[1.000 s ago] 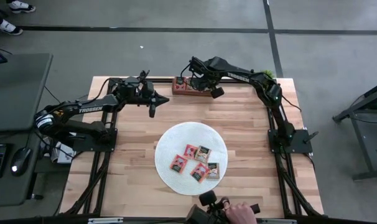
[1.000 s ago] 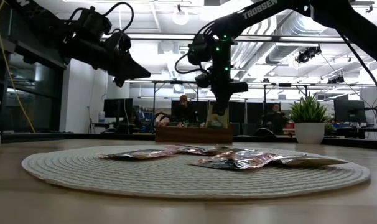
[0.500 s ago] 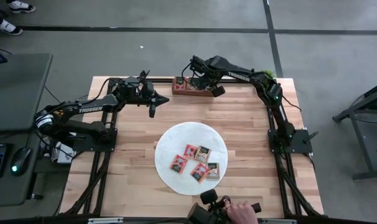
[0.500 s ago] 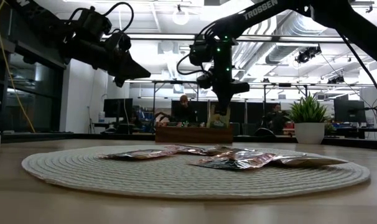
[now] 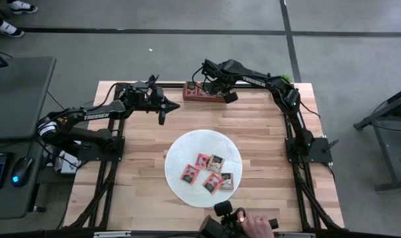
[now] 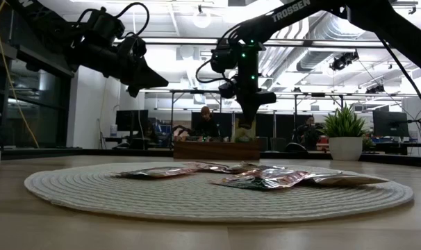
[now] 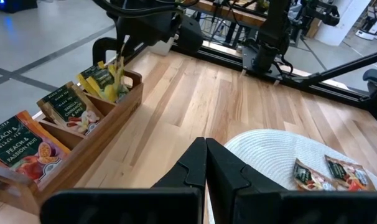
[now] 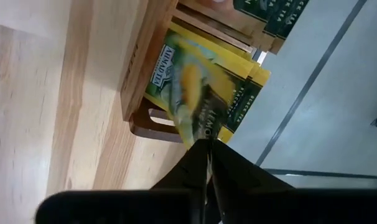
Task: Pick & Place Tea
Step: Put the yellow tea bag into the right section of the wooden organizer, then put the brown tea bag into the middle section of the wooden organizer
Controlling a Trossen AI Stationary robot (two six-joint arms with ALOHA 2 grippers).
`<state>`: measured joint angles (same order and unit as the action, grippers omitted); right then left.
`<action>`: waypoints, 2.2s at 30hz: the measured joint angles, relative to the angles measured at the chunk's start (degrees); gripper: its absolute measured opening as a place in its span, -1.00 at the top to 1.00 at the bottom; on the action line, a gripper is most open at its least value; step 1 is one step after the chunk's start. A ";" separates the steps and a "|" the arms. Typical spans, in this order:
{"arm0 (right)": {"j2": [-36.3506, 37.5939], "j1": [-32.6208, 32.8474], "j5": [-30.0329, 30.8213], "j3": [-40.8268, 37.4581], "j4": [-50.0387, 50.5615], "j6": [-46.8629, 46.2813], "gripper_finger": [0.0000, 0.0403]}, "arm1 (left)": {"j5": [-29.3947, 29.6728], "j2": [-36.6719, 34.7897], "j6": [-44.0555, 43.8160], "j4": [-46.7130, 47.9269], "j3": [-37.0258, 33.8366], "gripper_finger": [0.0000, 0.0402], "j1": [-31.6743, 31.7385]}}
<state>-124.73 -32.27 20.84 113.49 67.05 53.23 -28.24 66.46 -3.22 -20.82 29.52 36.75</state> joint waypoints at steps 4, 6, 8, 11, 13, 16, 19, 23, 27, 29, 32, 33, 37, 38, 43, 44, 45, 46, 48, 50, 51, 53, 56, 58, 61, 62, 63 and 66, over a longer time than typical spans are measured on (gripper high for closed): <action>0.00 0.00 0.00 0.00 -0.02 -1.15 0.75 | -0.87 0.00 0.00 -0.02 0.00 1.00 0.00; 0.00 0.00 0.00 0.00 0.00 -2.13 0.66 | -0.90 0.00 0.00 -0.02 0.00 1.00 0.00; 0.00 0.00 0.04 0.00 -0.02 -4.46 0.58 | -0.99 0.00 0.00 -0.02 0.00 1.00 0.00; 0.02 0.19 0.19 0.00 0.02 -8.58 0.48 | -0.98 0.00 -0.01 -0.02 0.00 1.00 0.00; 0.18 0.46 0.40 0.00 0.27 -11.10 0.43 | -1.02 0.00 -0.02 -0.02 0.00 1.00 0.00; 0.68 1.11 0.39 0.04 0.76 -14.94 0.39 | -1.27 0.00 -0.01 -0.02 0.00 1.00 0.00; 1.38 1.53 -1.68 0.04 1.91 -19.38 0.39 | -1.28 0.00 0.02 -0.02 0.00 1.00 0.00; 2.79 1.55 -9.74 0.04 3.52 -27.97 0.43 | -1.23 0.00 0.07 -0.02 0.00 1.00 0.00; 4.28 1.66 -16.91 0.04 3.88 -34.94 0.50 | -1.00 0.00 0.15 -0.02 0.00 1.00 0.00; 4.56 1.98 -19.43 0.04 3.96 -36.71 0.54 | -1.31 0.01 0.15 -0.02 0.00 1.00 -0.02; 4.60 2.92 -21.52 0.04 4.55 -37.73 0.61 | -2.53 0.13 0.32 0.59 0.02 1.00 -0.02; 4.60 3.40 -21.65 0.04 4.84 -37.77 0.63 | -2.52 0.13 0.43 1.40 0.02 1.00 -0.02; 4.61 5.47 -21.27 0.04 5.79 -37.81 0.75 | -2.28 0.13 0.69 4.51 0.02 1.00 -0.07; 4.61 5.91 -21.31 0.04 6.24 -37.90 0.79 | -2.26 0.13 1.13 4.83 0.02 1.00 -0.07; 4.60 7.54 -25.70 0.04 8.21 -37.95 0.98 | -2.26 0.15 1.49 4.81 0.02 1.00 -0.07; 4.77 7.78 -25.96 0.04 8.53 -37.94 0.98 | -2.26 0.15 1.49 4.81 0.02 1.00 -0.09; 4.94 8.00 -25.64 0.02 8.69 -37.96 0.97 | -2.27 0.15 1.49 4.79 0.02 1.00 -0.11; 5.16 8.20 -24.80 0.02 8.60 -37.99 0.96 | -2.24 0.15 1.49 4.81 0.02 1.00 -0.27; 6.49 8.33 -24.00 -0.04 8.32 -37.83 0.96 | -1.32 0.15 1.51 4.79 0.02 1.00 -1.04; 8.43 8.09 -24.51 -0.02 7.27 -37.88 0.99 | 0.14 0.15 1.55 4.74 0.02 1.00 -2.24; 9.57 7.90 -25.24 -0.02 6.42 -38.06 0.99 | 0.51 0.15 1.59 4.74 0.02 1.00 -2.73; 12.09 7.63 -25.79 -0.02 5.01 -39.08 0.98 | 1.58 0.15 1.68 4.70 0.02 1.00 -3.91; 16.16 7.47 -26.92 -0.03 3.38 -40.02 0.99 | 3.21 0.17 1.70 4.64 0.02 1.00 -5.47; 19.47 7.43 -29.02 -1.68 1.00 -40.14 0.99 | 4.26 0.20 1.70 4.34 0.02 1.00 -6.43; 26.48 7.58 -30.36 -10.22 -5.79 -42.53 0.99 | 5.81 0.20 1.78 4.27 0.02 1.00 -7.65; 29.25 7.58 -30.16 -14.23 -8.53 -43.57 0.99 | 6.10 0.20 1.97 4.27 0.02 1.00 -7.80; 32.18 7.65 -29.61 -18.57 -11.34 -44.73 0.99 | 6.31 0.20 2.04 4.26 0.02 1.00 -8.10; 40.65 9.13 -25.84 -31.07 -19.99 -49.10 0.99 | 6.35 0.20 2.50 4.26 0.02 1.00 -8.41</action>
<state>-84.08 -23.14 -5.00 82.42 47.05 4.13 -21.89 66.65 -0.72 -16.56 29.54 28.34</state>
